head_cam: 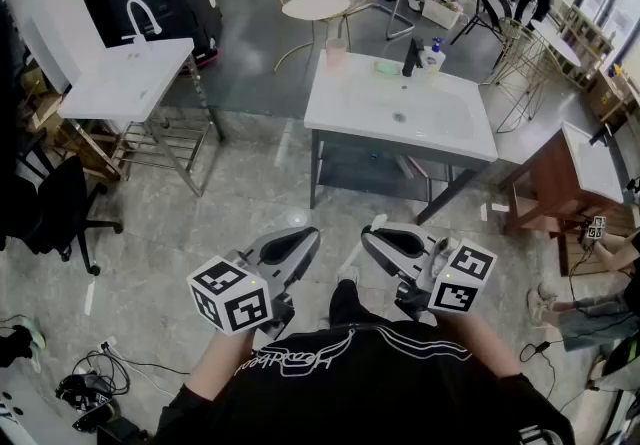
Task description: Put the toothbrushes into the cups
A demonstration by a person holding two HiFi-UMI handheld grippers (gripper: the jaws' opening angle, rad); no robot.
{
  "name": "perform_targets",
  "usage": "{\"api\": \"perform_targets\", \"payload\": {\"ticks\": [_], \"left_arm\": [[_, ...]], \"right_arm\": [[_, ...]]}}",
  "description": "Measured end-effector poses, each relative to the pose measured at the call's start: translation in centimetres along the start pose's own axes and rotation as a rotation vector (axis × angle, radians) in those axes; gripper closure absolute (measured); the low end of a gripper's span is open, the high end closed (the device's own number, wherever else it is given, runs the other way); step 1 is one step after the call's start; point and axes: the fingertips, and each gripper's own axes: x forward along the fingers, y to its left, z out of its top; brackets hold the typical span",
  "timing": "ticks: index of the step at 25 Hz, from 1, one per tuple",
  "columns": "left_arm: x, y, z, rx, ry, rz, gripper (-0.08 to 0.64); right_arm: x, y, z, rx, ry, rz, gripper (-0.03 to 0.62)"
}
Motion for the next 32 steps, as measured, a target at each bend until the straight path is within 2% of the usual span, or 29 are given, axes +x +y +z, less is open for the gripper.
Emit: {"api": "perform_targets", "payload": {"ticks": [9, 14, 18, 23, 32], "left_arm": [[-1.1, 1.0, 0.6, 0.005, -0.022, 0.037, 0.555], [0.1, 1.8, 1.0, 0.007, -0.010, 0.054, 0.555], [2.2, 3.0, 1.0, 0.003, 0.022, 0.064, 0.555], [6.6, 5.4, 1.8, -0.012, 0.056, 0.075, 0.555], [17.9, 11.7, 4.5, -0.046, 0.127, 0.061, 0.555]], "right_arm": [[0.5, -1.0, 0.3, -0.001, 0.008, -0.006, 0.558], [0.8, -3.7, 0.6, 0.009, 0.000, -0.056, 0.557], [0.8, -6.3, 1.0, 0.049, -0.021, -0.049, 0.558], [0.7, -11.5, 1.9, 0.099, -0.040, -0.053, 0.557], [0.8, -23.9, 5.2, 0.168, -0.074, -0.093, 0.557]]}}
